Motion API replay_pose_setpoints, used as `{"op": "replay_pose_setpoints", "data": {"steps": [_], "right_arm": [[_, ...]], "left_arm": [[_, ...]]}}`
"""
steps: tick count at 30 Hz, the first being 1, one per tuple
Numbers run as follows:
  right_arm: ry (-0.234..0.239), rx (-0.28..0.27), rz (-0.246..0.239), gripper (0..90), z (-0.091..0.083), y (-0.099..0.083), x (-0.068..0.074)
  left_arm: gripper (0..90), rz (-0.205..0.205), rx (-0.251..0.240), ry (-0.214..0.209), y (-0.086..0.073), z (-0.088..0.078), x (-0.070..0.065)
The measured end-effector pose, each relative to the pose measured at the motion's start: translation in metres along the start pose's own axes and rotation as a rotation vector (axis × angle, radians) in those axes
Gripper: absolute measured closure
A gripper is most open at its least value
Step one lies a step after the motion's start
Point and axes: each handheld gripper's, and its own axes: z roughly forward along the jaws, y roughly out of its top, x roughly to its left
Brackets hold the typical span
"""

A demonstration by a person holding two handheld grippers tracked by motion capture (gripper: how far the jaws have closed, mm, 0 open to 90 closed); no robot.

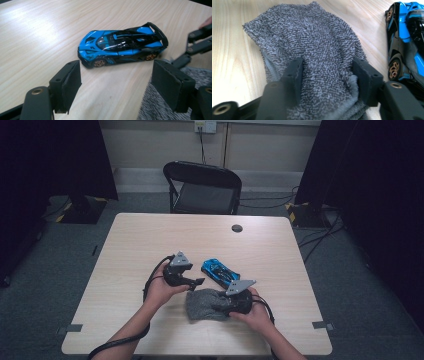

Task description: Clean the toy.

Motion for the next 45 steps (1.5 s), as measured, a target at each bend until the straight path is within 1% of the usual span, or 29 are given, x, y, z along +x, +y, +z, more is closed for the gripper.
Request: {"op": "replay_pose_setpoints", "data": {"steps": [1, 2, 3, 4, 5, 7, 8, 9, 11, 12, 15, 16, 17, 19, 21, 22, 23, 24, 28, 31, 32, 33, 34, 36, 37, 38, 40, 45], "right_arm": [[0.0, 0.0, 0.0, 52.6, 0.0, 0.0, 0.0], [-0.002, 0.014, 0.013, 61.9, -0.002, 0.001, 0.0], [-0.002, 0.014, 0.013, 61.9, -0.002, 0.001, 0.0], [0.0, 0.02, 0.024, 67.8, -0.003, 0.001, 0.0], [0.0, 0.02, 0.024, 67.8, -0.003, 0.001, 0.0], [-0.003, 0.027, 0.034, 72.9, -0.004, 0.002, 0.001], [-0.005, 0.028, 0.055, 75.5, -0.005, 0.002, 0.002], [-0.005, 0.028, 0.055, 75.5, -0.005, 0.002, 0.002], [0.0, 0.025, 0.095, 76.6, -0.008, 0.001, 0.002], [-0.001, 0.025, 0.097, 76.6, -0.008, 0.001, 0.002], [0.001, 0.028, 0.099, 77.0, -0.013, 0.001, 0.002], [-0.003, 0.037, 0.103, 77.0, -0.017, -0.001, 0.0], [-0.003, 0.037, 0.103, 77.0, -0.017, -0.001, 0.0], [0.0, 0.036, 0.111, 77.0, -0.021, -0.003, -0.002], [-0.003, 0.041, 0.117, 77.1, -0.028, -0.007, -0.006], [-0.003, 0.041, 0.117, 77.1, -0.028, -0.007, -0.006], [-0.003, 0.045, 0.118, 77.0, -0.03, -0.007, -0.006], [-0.003, 0.047, 0.117, 77.1, -0.031, -0.008, -0.007], [0.001, 0.052, 0.123, 77.0, -0.035, -0.011, -0.011], [0.006, 0.052, 0.127, 77.0, -0.035, -0.011, -0.012], [0.001, 0.055, 0.126, 76.9, -0.035, -0.011, -0.013], [0.001, 0.055, 0.126, 76.9, -0.035, -0.011, -0.013], [0.001, 0.052, 0.131, 76.9, -0.036, -0.011, -0.014], [0.0, 0.053, 0.139, 76.8, -0.037, -0.012, -0.015], [0.0, 0.053, 0.139, 76.8, -0.037, -0.012, -0.015], [0.003, 0.053, 0.144, 76.8, -0.037, -0.013, -0.016], [0.005, 0.061, 0.149, 76.9, -0.039, -0.013, -0.018], [0.004, 0.074, 0.159, 76.9, -0.043, -0.014, -0.02]], "left_arm": [[23.4, 0.003, 0.007, 0.001, 0.001, 0.002, 0.001], [22.6, -0.001, 0.009, 0.002, 0.002, 0.004, 0.002], [22.6, 0.004, 0.008, 0.007, 0.003, 0.006, 0.003], [22.4, -0.001, 0.011, -0.005, 0.006, 0.011, 0.004], [22.1, -0.001, 0.011, -0.005, 0.006, 0.011, 0.004], [21.6, -0.005, 0.005, -0.01, 0.01, 0.017, 0.004], [21.3, 0.004, 0.006, -0.014, 0.014, 0.022, 0.004], [21.3, 0.004, 0.006, -0.014, 0.014, 0.022, 0.004], [20.9, 0.009, 0.01, -0.02, 0.019, 0.029, 0.005], [20.5, 0.004, 0.012, -0.021, 0.02, 0.032, 0.004], [20.6, 0.01, 0.008, -0.024, 0.027, 0.042, 0.003], [20.6, 0.013, 0.01, -0.041, 0.031, 0.05, 0.001], [20.2, 0.013, 0.01, -0.041, 0.031, 0.05, 0.001], [20.0, 0.018, 0.025, -0.048, 0.032, 0.058, 0.0], [20.1, 0.011, 0.035, -0.046, 0.032, 0.067, 0.002], [20.0, 0.011, 0.035, -0.046, 0.032, 0.067, 0.002], [20.0, 0.007, 0.042, -0.053, 0.031, 0.07, 0.003], [20.1, 0.005, 0.043, -0.05, 0.03, 0.072, 0.003], [19.6, 0.017, 0.041, -0.059, 0.029, 0.078, 0.006], [18.2, 0.016, 0.042, -0.063, 0.028, 0.082, 0.008], [15.7, -0.006, 0.047, -0.072, 0.026, 0.084, 0.009], [15.1, -0.006, 0.047, -0.072, 0.026, 0.084, 0.009], [14.7, -0.007, 0.036, -0.075, 0.024, 0.085, 0.01], [14.6, 0.016, 0.032, -0.081, 0.022, 0.084, 0.01], [14.8, 0.016, 0.032, -0.081, 0.022, 0.084, 0.01], [14.8, 0.026, 0.038, -0.078, 0.022, 0.084, 0.01], [16.2, 0.024, 0.046, -0.076, 0.022, 0.083, 0.011], [15.9, 0.023, 0.056, -0.078, 0.023, 0.083, 0.01]]}}
